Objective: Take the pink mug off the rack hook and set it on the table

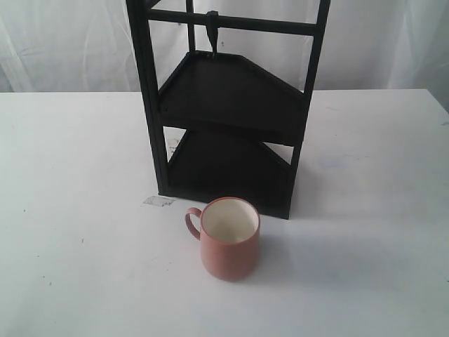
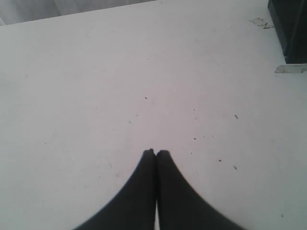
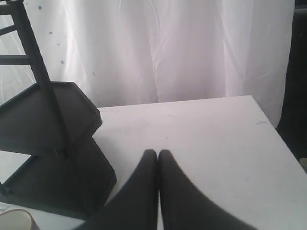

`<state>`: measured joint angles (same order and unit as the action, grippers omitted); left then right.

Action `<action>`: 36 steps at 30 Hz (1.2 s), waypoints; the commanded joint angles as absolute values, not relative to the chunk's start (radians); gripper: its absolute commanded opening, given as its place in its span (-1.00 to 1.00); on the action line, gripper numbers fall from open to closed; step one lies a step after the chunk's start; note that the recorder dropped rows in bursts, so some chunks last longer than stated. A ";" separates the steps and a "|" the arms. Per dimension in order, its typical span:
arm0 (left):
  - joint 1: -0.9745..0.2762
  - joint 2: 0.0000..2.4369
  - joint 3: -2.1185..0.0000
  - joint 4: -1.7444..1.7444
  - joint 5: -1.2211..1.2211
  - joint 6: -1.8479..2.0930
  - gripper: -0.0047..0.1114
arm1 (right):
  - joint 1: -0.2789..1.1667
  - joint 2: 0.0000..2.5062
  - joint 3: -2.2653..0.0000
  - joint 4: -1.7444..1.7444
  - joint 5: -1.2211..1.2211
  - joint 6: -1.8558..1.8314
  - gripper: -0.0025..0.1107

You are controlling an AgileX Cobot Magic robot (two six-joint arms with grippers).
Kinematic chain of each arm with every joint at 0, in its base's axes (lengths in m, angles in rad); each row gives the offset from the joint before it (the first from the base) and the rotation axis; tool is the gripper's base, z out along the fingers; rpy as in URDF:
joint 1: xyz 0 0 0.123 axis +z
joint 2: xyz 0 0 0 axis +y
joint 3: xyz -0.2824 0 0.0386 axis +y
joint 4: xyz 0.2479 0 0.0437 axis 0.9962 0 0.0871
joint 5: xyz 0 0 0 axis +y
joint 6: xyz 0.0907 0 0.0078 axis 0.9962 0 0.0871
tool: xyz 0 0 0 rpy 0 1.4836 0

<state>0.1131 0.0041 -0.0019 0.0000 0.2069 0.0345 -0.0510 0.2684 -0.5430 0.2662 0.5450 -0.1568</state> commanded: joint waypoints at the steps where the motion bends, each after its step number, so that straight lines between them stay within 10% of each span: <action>1: 0.105 0.000 0.000 -0.006 0.202 0.034 -0.92 | -0.058 0.261 -0.537 0.263 0.536 -0.151 -0.96; 16: 0.105 0.000 0.000 -0.006 0.210 0.034 -0.92 | -0.091 0.000 -0.200 0.018 -0.355 -0.040 -0.96; 36: 0.105 0.000 0.000 -0.006 0.210 0.034 -0.92 | -0.100 0.000 0.000 -0.155 0.327 0.023 -0.96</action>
